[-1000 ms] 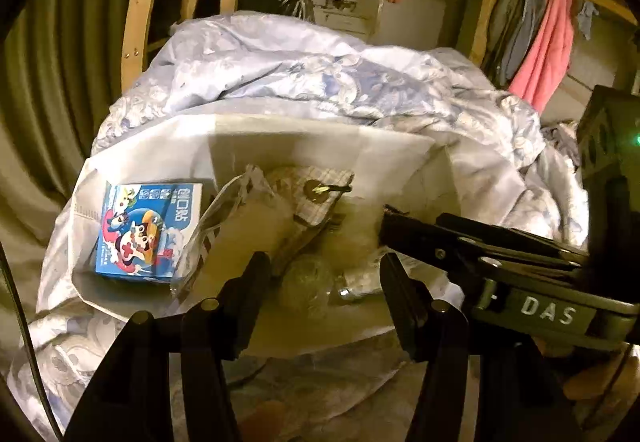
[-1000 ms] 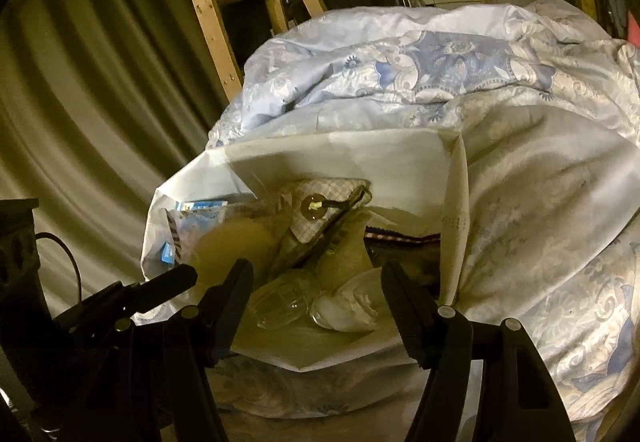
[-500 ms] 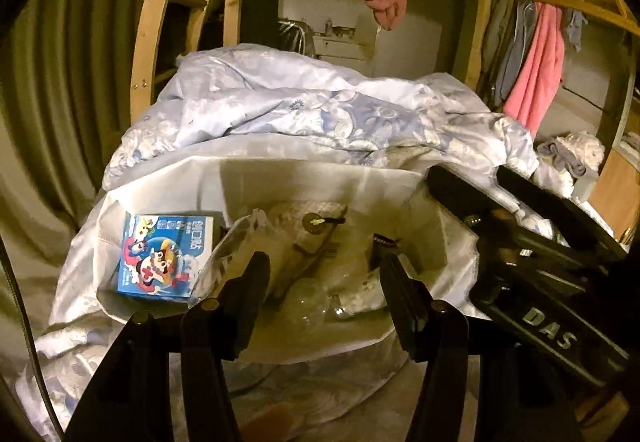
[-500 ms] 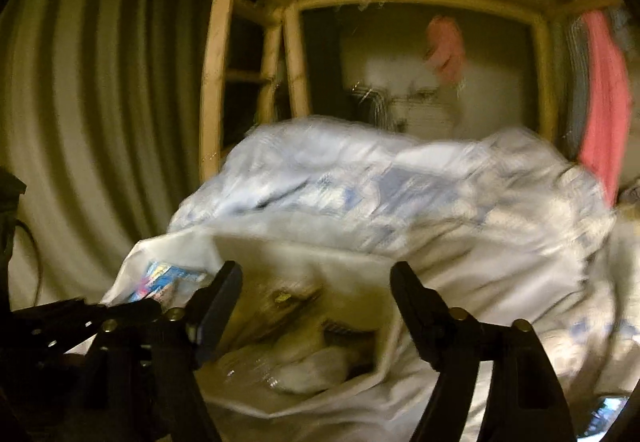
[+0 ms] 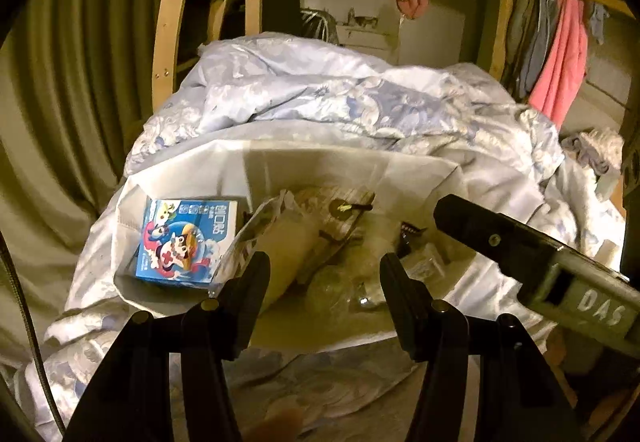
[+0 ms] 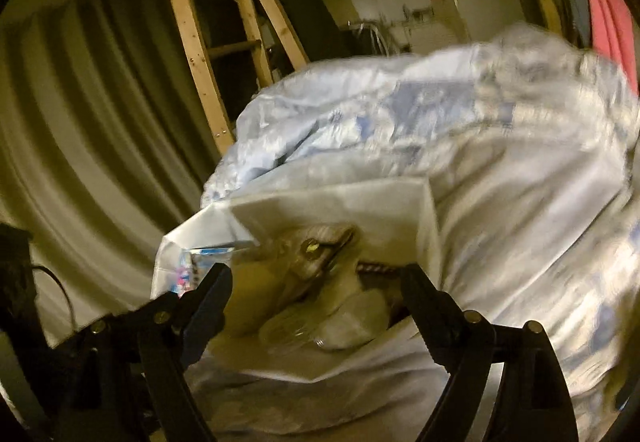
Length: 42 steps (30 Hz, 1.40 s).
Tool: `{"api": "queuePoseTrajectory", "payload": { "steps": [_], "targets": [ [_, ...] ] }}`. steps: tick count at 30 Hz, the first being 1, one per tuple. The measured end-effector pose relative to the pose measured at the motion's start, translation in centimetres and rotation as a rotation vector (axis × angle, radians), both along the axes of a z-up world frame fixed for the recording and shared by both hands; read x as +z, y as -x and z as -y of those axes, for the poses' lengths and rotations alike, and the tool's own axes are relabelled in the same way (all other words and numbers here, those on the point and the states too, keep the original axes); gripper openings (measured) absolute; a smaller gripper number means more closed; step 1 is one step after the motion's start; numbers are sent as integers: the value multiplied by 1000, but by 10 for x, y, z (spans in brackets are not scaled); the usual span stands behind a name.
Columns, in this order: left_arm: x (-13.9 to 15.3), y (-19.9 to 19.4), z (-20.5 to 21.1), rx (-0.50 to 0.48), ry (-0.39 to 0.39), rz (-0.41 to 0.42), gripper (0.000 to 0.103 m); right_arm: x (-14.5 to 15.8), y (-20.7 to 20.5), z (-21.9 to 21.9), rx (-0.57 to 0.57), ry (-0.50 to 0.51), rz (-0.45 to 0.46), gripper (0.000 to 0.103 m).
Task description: Organize objects
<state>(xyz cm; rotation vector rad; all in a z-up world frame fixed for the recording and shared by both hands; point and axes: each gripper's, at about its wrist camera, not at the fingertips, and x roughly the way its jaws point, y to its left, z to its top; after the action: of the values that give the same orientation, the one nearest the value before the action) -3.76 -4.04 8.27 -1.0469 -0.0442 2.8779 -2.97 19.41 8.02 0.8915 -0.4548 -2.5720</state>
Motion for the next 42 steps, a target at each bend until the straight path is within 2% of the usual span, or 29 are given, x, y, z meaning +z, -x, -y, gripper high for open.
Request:
{"api": "queuePoseTrajectory", "payload": {
  "steps": [3,8,18,35,42],
  "targets": [
    [-6,3,-2,24,39,33,57,-4,2,3,21,-12,44,86],
    [-16,5,-2,35,70,92,57,-11,6,16,34,-139,106,84],
    [-21,3,9,61,65,119,57,-25,10,34,75,-227,177,84],
    [-29,6,20,65,-7,177,57,-26,11,42,89,-235,199,84],
    [-28,5,17,59,6,166,56,-27,13,40,89,-218,211,84]
  ]
}}
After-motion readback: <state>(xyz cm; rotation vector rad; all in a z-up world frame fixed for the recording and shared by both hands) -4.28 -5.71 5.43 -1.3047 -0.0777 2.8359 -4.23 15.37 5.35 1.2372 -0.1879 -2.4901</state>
